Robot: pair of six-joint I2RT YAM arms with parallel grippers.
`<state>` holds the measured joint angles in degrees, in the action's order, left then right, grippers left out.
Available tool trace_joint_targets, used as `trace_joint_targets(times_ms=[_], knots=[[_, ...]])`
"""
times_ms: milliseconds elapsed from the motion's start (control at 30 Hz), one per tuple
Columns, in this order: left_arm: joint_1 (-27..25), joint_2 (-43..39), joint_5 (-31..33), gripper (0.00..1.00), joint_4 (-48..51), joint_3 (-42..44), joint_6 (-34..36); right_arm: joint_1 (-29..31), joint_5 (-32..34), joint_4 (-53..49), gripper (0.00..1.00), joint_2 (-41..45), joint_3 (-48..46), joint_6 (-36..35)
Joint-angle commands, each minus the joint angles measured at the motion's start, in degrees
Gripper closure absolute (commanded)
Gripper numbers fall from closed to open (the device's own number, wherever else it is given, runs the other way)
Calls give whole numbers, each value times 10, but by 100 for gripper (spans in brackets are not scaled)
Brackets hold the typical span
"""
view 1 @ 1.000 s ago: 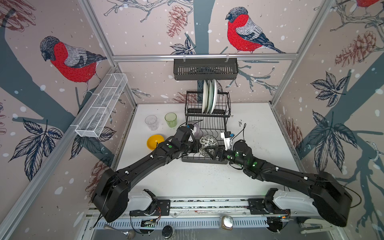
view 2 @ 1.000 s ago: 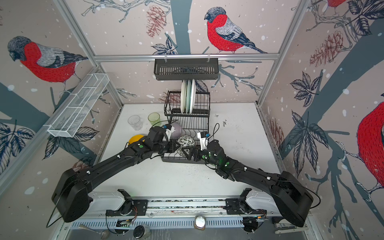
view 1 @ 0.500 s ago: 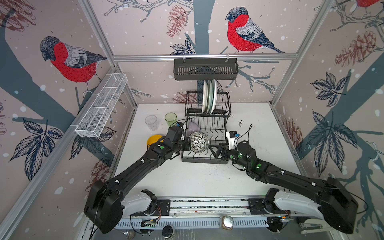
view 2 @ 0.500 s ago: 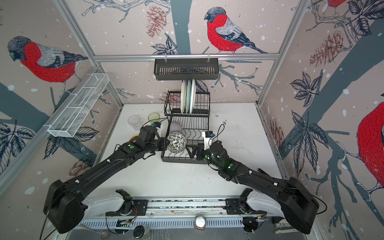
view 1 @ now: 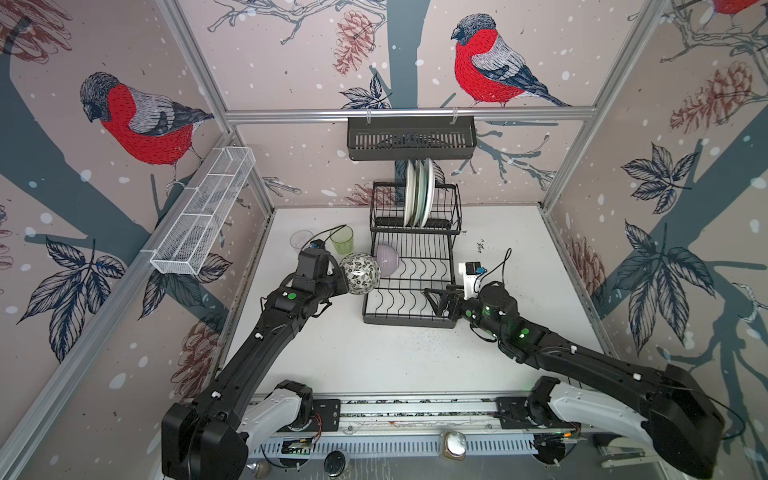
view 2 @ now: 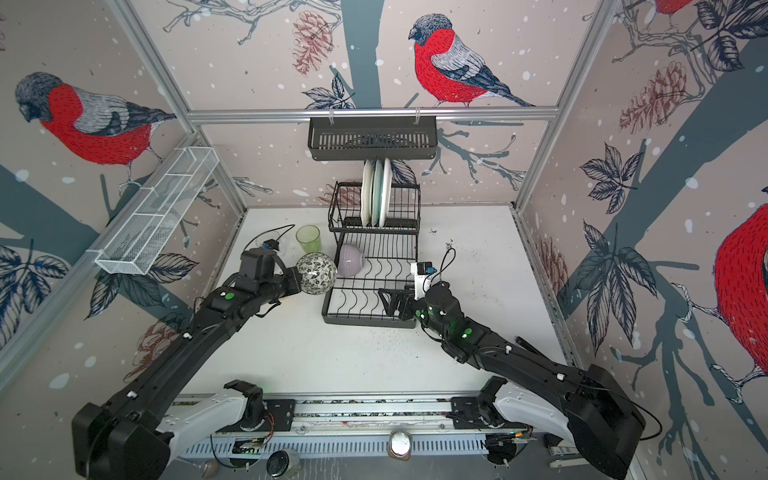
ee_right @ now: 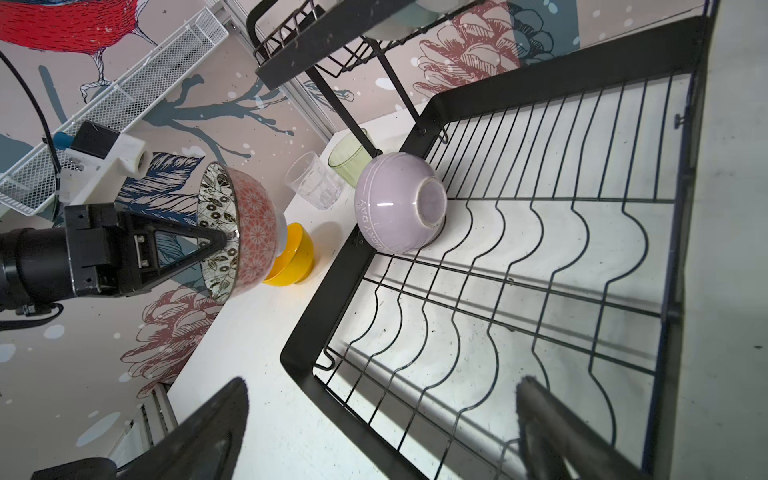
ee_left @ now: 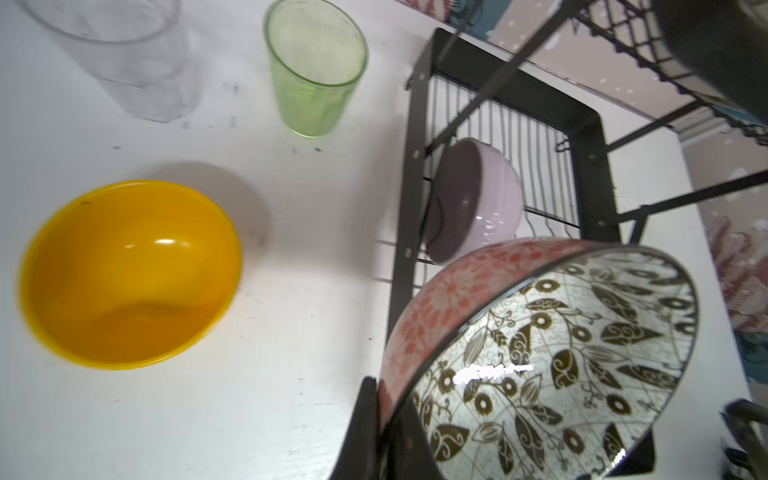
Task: Unload the mixed dishes from the dish rack
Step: 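Lower the pink bowl onto the yellow bowl with the left gripper and release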
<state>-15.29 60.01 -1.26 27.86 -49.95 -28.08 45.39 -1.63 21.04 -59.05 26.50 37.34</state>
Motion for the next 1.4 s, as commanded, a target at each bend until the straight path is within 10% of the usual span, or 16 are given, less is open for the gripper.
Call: trace_joint_targets(times_ms=[0, 500, 1367], knots=[[32, -11, 17, 100, 24, -16, 27, -1, -7, -10, 1, 13, -6, -21], [206, 55, 8, 100, 53, -40, 84, -36, -8, -75, 0, 92, -23, -45], [214, 157, 80, 100, 113, -85, 107, -63, -41, -87, 0, 139, -50, -45]])
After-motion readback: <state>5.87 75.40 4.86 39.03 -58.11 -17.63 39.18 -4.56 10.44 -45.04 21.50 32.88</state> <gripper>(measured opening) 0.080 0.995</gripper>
